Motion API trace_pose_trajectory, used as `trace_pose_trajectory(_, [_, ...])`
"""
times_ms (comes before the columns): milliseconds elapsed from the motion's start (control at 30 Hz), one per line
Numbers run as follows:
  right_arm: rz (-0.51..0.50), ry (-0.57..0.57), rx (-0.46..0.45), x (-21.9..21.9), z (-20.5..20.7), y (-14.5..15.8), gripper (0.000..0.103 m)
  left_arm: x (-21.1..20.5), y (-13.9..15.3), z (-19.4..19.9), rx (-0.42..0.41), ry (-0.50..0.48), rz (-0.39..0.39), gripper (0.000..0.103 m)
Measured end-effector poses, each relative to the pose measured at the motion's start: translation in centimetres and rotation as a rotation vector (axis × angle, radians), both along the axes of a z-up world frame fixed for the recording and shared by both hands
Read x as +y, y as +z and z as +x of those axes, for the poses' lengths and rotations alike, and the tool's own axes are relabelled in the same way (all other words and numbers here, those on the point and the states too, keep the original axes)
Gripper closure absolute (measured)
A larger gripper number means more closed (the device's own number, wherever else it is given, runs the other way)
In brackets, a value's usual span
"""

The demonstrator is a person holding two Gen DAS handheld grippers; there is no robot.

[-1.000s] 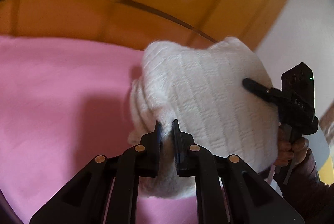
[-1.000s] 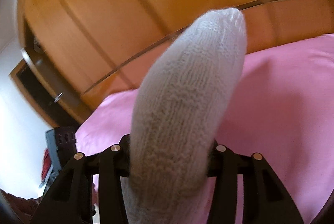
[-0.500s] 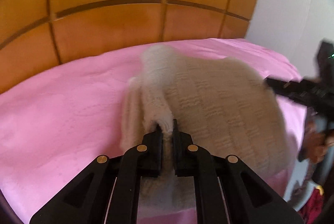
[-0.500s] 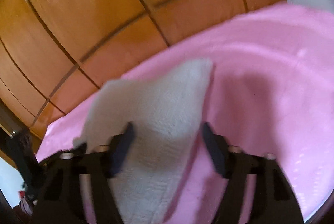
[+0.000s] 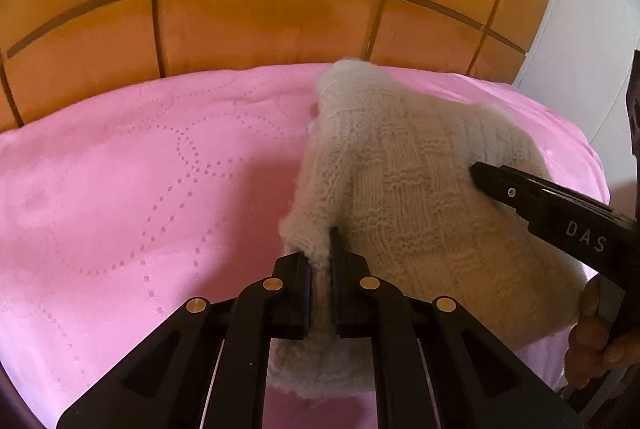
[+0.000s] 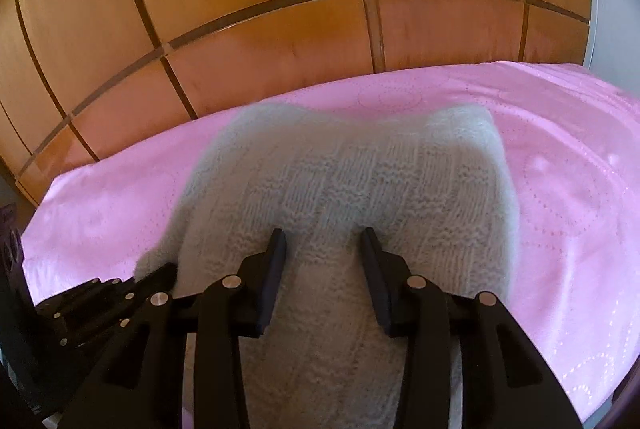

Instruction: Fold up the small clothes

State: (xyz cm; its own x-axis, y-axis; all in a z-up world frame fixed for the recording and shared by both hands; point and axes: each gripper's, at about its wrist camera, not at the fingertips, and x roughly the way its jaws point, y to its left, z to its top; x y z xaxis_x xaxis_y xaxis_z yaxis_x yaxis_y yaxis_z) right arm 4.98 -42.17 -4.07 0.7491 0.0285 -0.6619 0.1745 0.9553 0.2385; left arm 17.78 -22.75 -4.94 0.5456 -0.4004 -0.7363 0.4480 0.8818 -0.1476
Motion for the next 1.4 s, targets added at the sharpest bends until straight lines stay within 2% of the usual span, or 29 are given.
trace_pose_trajectory(100, [0.032,-0.015,-0.027,-0.2,-1.6,1.4,0.062,0.2,0.5,-0.3,0.006,0.01,-0.015,0.095])
trace_pose_trajectory(167, [0.03,-0.015,-0.039,0.5,-2.3,1.6,0.056,0.2,0.5,-0.5,-0.002,0.016,-0.009,0.095])
trace_pose_trajectory(200, [0.025,-0.013,-0.032,0.8,-2.8,1.1,0.056,0.3,0.6,-0.7,-0.003,0.019,-0.012,0.092])
trace_pose_trajectory(267, [-0.003,-0.019,-0.025,1.3,-3.1,0.5,0.055,0.6,0.8,-1.2,-0.005,0.032,-0.016,0.077])
trace_pose_trajectory(300, [-0.026,-0.026,-0.032,1.7,-3.1,0.3,0.054,0.7,1.0,-1.4,-0.008,0.033,-0.014,0.075])
trace_pose_trajectory(367, [-0.031,-0.035,-0.048,2.3,-3.6,0.8,0.047,1.3,1.5,-2.1,-0.03,0.045,-0.011,0.065])
trace_pose_trajectory(433, [-0.013,-0.042,-0.076,2.6,-4.5,1.5,0.038,2.3,2.1,-2.8,-0.036,0.06,-0.028,0.065])
trace_pose_trajectory(600, [-0.03,-0.101,-0.088,4.3,-7.1,2.1,0.029,4.0,3.1,-4.6,-0.073,0.077,-0.03,0.065])
trace_pose_trajectory(633, [-0.035,-0.11,-0.09,4.5,-7.5,2.1,0.026,4.3,3.2,-5.0,-0.078,0.078,-0.032,0.062])
trace_pose_trajectory(667, [-0.043,-0.127,-0.091,4.8,-8.1,2.1,0.024,4.5,3.3,-5.3,-0.085,0.082,-0.03,0.048])
trace_pose_trajectory(700, [-0.048,-0.147,-0.088,4.9,-8.6,2.1,0.021,4.8,3.5,-5.7,-0.096,0.088,-0.028,0.045])
trace_pose_trajectory(933, [-0.087,-0.215,-0.097,6.1,-12.5,2.2,0.003,6.7,4.1,-8.4,-0.131,0.118,-0.038,0.044])
trace_pose_trajectory(1033, [-0.097,-0.244,-0.101,6.4,-13.4,2.3,0.003,7.3,4.1,-9.5,-0.142,0.137,-0.043,0.034])
trace_pose_trajectory(1200, [-0.123,-0.293,-0.107,7.3,-14.6,2.1,0.003,8.3,3.9,-11.1,-0.145,0.16,-0.04,0.033])
trace_pose_trajectory(1267, [-0.141,-0.301,-0.103,7.7,-14.8,1.8,0.003,8.7,3.8,-11.5,-0.138,0.165,-0.04,0.027])
trace_pose_trajectory(1400, [-0.149,-0.311,-0.078,8.3,-15.0,1.0,0.003,9.4,3.2,-12.2,-0.141,0.186,-0.021,0.027])
